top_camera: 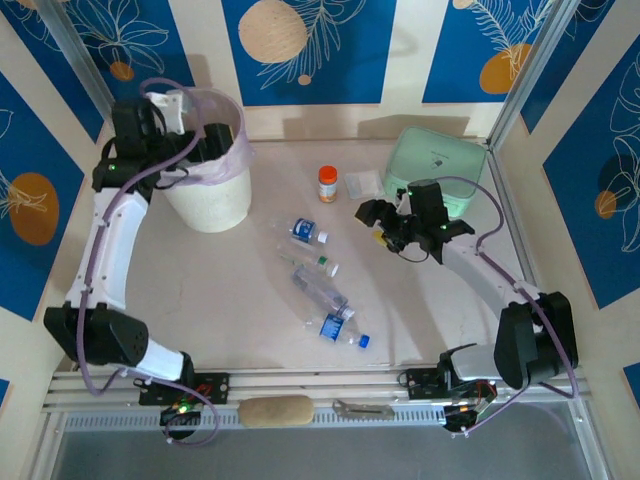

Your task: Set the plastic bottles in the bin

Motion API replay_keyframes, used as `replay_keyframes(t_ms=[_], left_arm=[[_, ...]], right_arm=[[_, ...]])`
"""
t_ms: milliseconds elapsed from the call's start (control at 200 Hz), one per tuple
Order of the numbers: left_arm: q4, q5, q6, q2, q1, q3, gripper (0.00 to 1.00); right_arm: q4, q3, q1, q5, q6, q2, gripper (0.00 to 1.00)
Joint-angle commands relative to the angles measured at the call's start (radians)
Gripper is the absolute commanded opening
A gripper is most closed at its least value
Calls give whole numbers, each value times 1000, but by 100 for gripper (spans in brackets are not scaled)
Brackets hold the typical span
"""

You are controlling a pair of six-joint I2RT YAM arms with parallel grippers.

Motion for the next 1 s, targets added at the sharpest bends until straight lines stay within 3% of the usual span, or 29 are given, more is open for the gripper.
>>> replay_keyframes(t_ms=[0, 150, 285, 495, 810, 995], left_arm=[[174, 58, -117, -82, -72, -164, 100], [371, 9, -260, -197, -167, -429, 100], [432, -36, -335, -239, -231, -580, 100], [539, -129, -465, -332, -244, -823, 100], [544, -188, -482, -387, -240, -982, 100], [591, -189, -507, -380, -238, -1028, 100]], right_arm=[[-33, 65, 34, 10, -60, 43, 82], [-59, 158, 94, 22, -200, 139, 82], [-170, 308, 140, 18, -354, 283, 82], [-283, 542, 226, 65, -524, 519, 85], [-569, 945, 344, 367, -807, 821, 90], [-639, 1055, 353, 418, -910, 910, 90]])
